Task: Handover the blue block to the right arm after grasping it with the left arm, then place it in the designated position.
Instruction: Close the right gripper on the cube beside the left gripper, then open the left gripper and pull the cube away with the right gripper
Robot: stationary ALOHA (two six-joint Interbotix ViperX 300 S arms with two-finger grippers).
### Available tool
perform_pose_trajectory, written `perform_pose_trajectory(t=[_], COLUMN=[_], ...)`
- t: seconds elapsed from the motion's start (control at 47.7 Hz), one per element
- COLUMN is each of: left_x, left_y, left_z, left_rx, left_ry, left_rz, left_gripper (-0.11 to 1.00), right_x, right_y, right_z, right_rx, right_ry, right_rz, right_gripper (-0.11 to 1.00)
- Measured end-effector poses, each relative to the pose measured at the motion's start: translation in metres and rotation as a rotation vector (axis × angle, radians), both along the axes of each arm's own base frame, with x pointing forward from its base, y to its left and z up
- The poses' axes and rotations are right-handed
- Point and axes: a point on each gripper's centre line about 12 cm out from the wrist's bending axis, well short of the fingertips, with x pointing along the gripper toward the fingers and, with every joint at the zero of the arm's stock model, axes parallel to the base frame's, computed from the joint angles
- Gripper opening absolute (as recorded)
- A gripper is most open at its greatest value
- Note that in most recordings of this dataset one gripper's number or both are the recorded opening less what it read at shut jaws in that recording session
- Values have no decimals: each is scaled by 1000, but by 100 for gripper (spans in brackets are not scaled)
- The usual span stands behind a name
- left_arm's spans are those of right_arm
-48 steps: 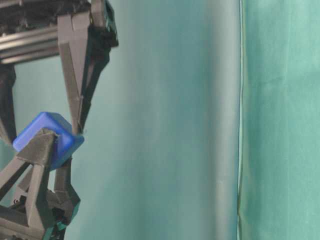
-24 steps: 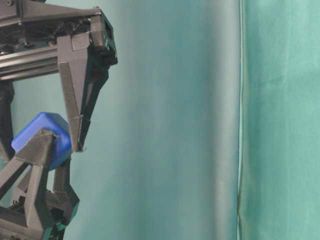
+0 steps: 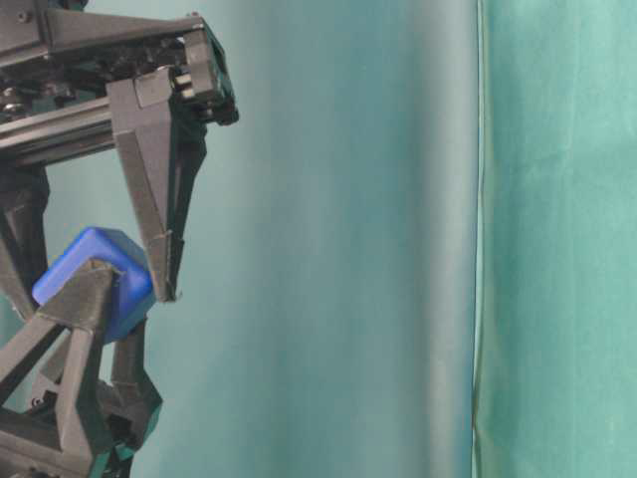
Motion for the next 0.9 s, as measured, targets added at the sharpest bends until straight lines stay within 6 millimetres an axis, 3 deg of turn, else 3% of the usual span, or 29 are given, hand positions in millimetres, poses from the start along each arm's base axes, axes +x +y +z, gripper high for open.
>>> perform_pose_trajectory(t=[0.691, 0.733, 0.817, 0.901], left_x=[0, 0, 0, 0], left_y=[-2, -2, -4, -5], left_z=[-1, -1, -1, -1], left_rx=[-9, -10, -13, -16], left_ry=[9, 11, 9, 8], left_rz=[-3, -2, -8, -11], left_gripper=[47, 52, 77, 94], right_x=[0, 0, 0, 0], right_y=[1, 1, 1, 0], right_z=[0, -1, -1, -1], right_rx=[14, 15, 15, 15], right_ry=[5, 8, 8, 10], right_rz=[-3, -4, -6, -8], right_gripper=[65, 65, 65, 65])
